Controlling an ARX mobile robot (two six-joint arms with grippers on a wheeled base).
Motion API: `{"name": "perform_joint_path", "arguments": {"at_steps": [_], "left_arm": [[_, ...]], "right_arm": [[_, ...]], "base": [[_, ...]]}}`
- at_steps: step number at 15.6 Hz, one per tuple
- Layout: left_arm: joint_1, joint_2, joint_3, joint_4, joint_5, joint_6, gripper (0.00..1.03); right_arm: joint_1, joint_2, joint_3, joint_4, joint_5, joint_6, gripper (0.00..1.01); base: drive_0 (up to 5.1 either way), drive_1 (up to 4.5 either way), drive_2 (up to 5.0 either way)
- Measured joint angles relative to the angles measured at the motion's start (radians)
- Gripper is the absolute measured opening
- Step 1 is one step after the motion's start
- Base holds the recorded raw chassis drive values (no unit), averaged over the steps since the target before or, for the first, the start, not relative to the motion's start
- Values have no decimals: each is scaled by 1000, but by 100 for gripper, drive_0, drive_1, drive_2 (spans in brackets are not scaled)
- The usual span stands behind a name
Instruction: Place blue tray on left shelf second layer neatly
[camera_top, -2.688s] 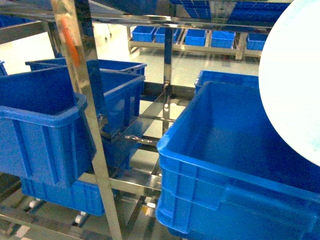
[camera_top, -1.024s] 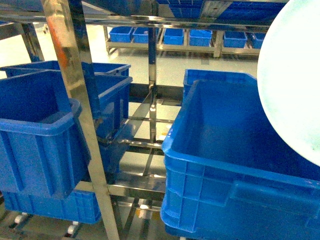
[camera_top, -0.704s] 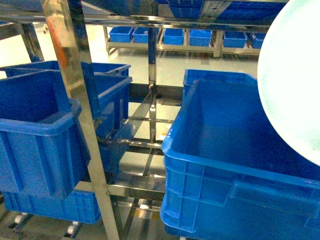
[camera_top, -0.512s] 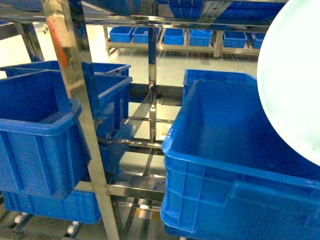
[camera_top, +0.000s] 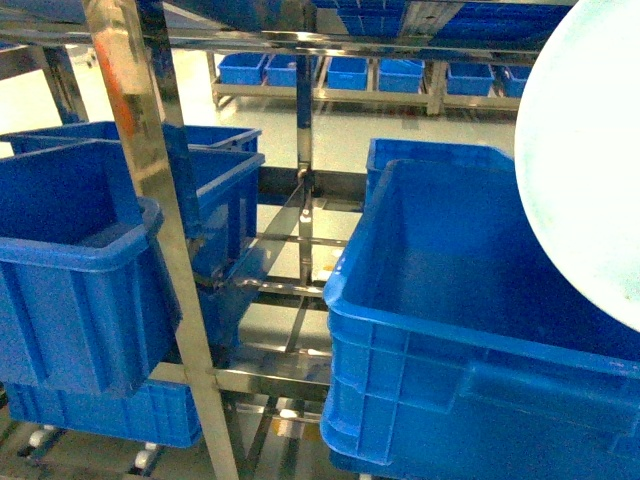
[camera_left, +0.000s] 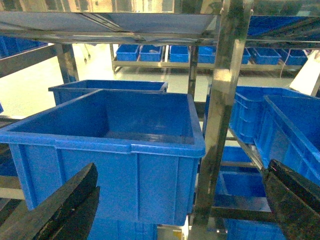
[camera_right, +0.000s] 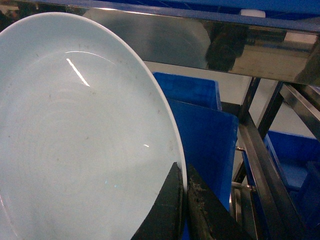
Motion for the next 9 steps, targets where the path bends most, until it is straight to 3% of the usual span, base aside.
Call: {"name": "perform_joint_path", "arguments": {"at_steps": [6,9], "left_arm": [[0,0,0,0,0,0,98],[0,0,0,0,0,0,98]], "right_arm": [[-2,0,3,-24,-16,10,2],[-91,83,67,-186,-205,117,2]], "base": [[-216,-216,-216],[-216,-216,-216]]}}
